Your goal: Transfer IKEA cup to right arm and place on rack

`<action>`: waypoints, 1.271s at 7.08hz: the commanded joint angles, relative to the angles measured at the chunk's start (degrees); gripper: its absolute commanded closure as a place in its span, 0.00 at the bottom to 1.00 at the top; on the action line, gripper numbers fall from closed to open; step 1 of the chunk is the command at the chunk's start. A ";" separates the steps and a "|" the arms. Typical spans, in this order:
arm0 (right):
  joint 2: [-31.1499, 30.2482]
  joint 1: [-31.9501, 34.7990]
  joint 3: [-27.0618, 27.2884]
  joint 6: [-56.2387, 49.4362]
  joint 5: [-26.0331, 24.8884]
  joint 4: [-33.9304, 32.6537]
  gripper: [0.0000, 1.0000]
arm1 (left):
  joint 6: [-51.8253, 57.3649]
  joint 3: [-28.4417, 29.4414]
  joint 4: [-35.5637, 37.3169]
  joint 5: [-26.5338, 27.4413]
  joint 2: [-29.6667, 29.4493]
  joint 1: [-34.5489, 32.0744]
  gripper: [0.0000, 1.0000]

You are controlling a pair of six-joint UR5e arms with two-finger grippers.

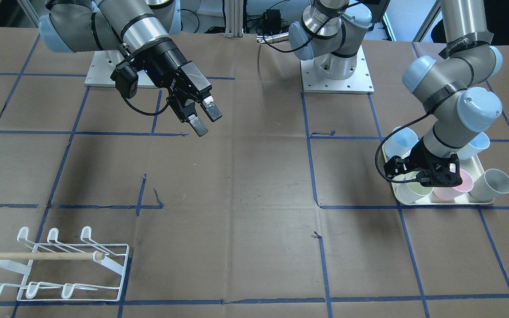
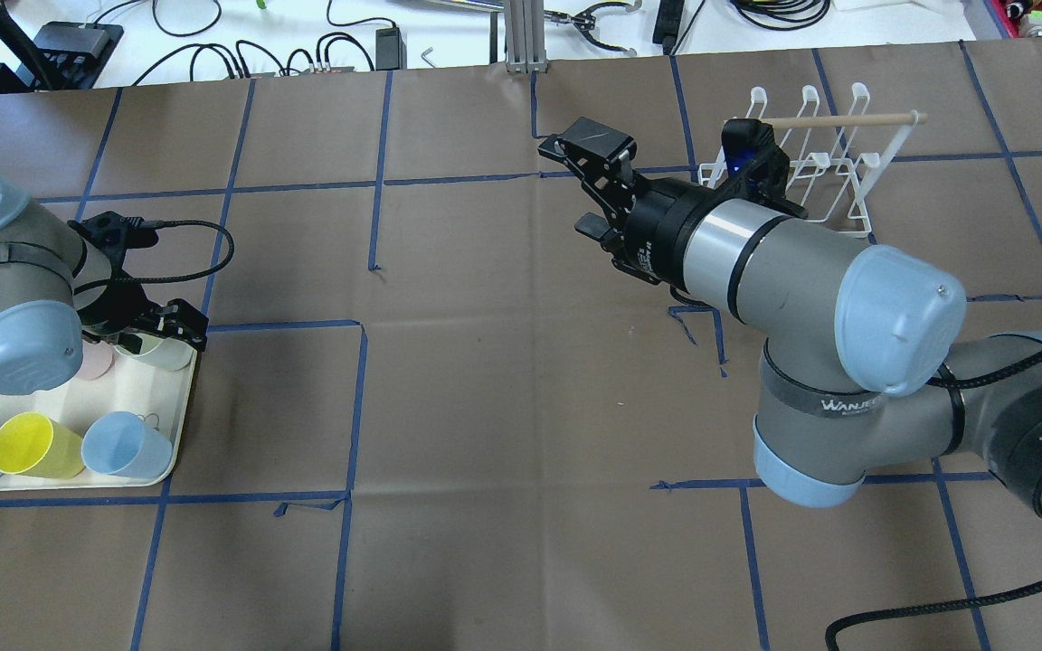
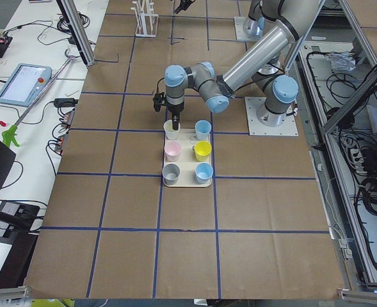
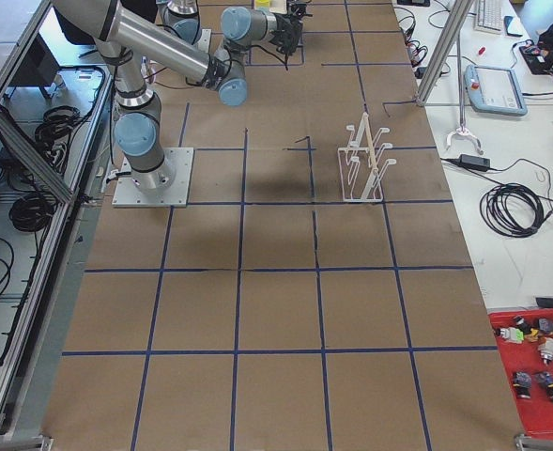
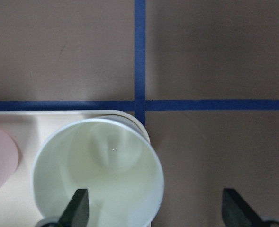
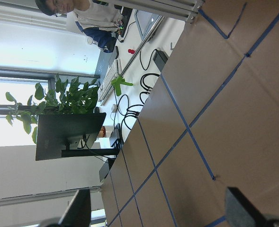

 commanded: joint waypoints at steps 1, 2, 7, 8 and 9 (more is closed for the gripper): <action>0.70 0.88 0.42 1.32 0.05 -4.50 0.00 | 0.05 0.03 0.06 0.26 -0.04 0.00 0.70; 1.83 0.88 0.95 1.32 0.14 -6.36 0.00 | 0.05 0.29 0.06 0.18 -0.04 0.00 0.87; 4.75 0.88 0.78 1.32 0.23 -11.22 0.00 | -0.04 3.01 -0.72 0.62 2.06 -0.09 1.00; 4.75 0.88 0.78 1.32 0.23 -11.30 0.00 | -0.13 3.71 -1.43 0.62 4.15 -0.17 1.00; 4.83 0.88 0.78 1.41 0.23 -12.09 0.00 | -0.13 6.07 -4.30 0.53 5.83 -0.26 1.00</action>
